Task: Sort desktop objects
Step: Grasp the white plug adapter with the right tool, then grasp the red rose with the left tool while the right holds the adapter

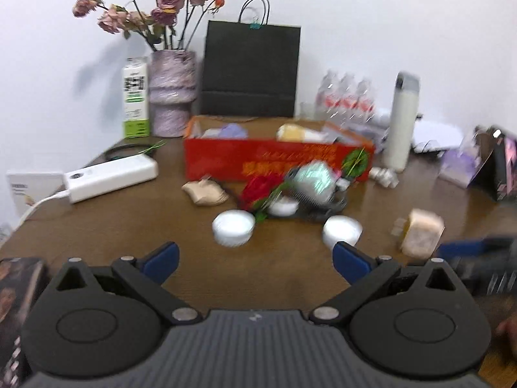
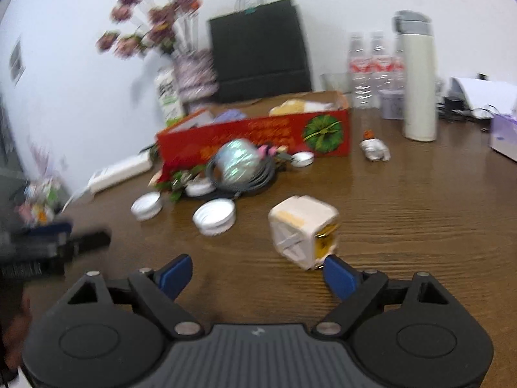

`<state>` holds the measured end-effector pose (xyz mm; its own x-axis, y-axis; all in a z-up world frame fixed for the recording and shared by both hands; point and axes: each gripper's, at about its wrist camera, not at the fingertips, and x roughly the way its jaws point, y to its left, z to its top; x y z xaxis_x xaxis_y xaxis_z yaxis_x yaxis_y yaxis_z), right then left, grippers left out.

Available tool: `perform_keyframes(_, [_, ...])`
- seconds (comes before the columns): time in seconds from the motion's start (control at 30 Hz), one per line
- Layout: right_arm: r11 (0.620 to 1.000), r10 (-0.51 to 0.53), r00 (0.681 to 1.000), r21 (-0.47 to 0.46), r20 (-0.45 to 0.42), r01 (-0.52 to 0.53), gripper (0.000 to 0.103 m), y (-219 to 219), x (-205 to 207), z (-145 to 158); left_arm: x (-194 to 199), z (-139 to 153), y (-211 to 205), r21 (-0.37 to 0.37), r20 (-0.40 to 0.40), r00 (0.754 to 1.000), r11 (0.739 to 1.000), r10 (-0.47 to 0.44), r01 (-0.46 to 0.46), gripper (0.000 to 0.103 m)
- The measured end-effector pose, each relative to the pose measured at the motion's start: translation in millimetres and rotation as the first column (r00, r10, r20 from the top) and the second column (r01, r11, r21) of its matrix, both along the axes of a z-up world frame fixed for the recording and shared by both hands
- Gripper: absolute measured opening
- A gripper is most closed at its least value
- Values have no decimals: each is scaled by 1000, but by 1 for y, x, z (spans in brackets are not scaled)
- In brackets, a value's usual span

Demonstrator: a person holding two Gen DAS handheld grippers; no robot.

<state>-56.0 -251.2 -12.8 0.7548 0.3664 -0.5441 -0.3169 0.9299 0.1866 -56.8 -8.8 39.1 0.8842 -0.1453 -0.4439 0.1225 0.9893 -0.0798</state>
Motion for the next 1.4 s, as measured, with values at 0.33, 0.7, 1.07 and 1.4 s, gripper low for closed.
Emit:
perform_keyframes(0.33, [996, -48, 998, -81, -30, 45, 58, -8, 47, 5, 116, 4, -6, -98, -100, 994, 994, -51, 41, 73])
perform_keyframes(0.7, [995, -39, 999, -96, -32, 36, 49, -6, 52, 1, 99, 29, 1, -248, -93, 992, 967, -88, 62, 32])
perform_keyframes(1.07, [992, 122, 993, -30, 3, -122, 49, 35, 23, 17, 49, -9, 6, -451, -221, 961, 891, -168, 52, 27])
perform_keyframes(1.4, [999, 50, 998, -11, -24, -50, 50, 25, 11, 19, 16, -14, 5, -387, -235, 958, 920, -165, 64, 28])
